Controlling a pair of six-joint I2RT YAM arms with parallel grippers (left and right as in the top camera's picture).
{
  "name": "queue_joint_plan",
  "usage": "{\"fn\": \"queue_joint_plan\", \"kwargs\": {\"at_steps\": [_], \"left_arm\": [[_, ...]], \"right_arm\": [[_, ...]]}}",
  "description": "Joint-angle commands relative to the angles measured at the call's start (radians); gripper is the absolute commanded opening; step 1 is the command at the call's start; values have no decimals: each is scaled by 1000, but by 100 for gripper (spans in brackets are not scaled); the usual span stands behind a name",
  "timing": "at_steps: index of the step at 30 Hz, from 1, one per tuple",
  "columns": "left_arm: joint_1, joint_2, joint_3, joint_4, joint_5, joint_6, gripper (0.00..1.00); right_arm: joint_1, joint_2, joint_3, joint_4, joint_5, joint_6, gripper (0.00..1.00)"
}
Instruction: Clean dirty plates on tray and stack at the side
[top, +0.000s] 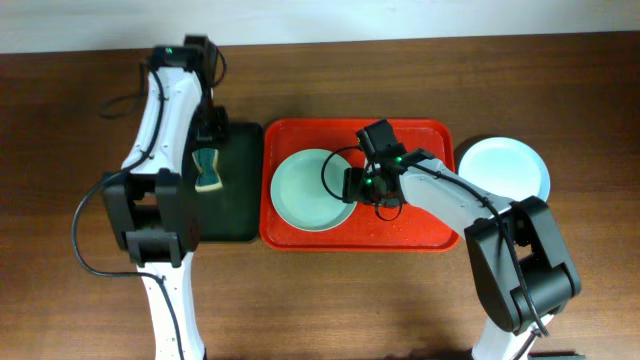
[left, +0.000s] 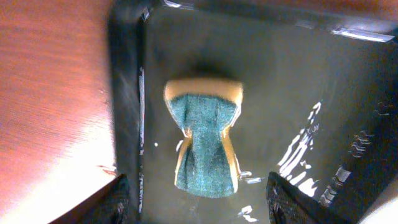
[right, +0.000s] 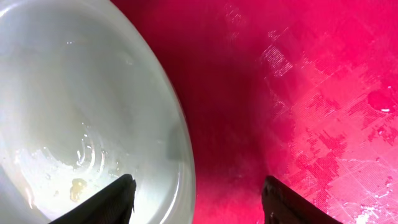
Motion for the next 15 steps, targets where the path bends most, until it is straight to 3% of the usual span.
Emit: {"fn": "queue_joint_plan", "kwargs": {"at_steps": [1,2,3,4,9,13,15], "left_arm": [[16,-6,226,-90,65,-3,68],[27,-6,294,-117,79,-3,68],[40,-6,353,-138,82,-4,91],[49,-6,383,-144,82,-3,100],[97,-6,457,-147,82,-3,99],[100,-6,452,-144,85,-3,100],[100,-6,452,-144,85,-3,99]], "right_arm": [[5,-5,-11,-15,20,5,67],[5,-5,-11,-16,21,5,67],[6,-5,-11,-18,20,5,67],[5,-5,-12,-19,20,5,67],[5,-5,-20,-8,20,5,66],[5,-5,-27,9,20,5,42],[6,-5,-39,27,20,5,38]]}}
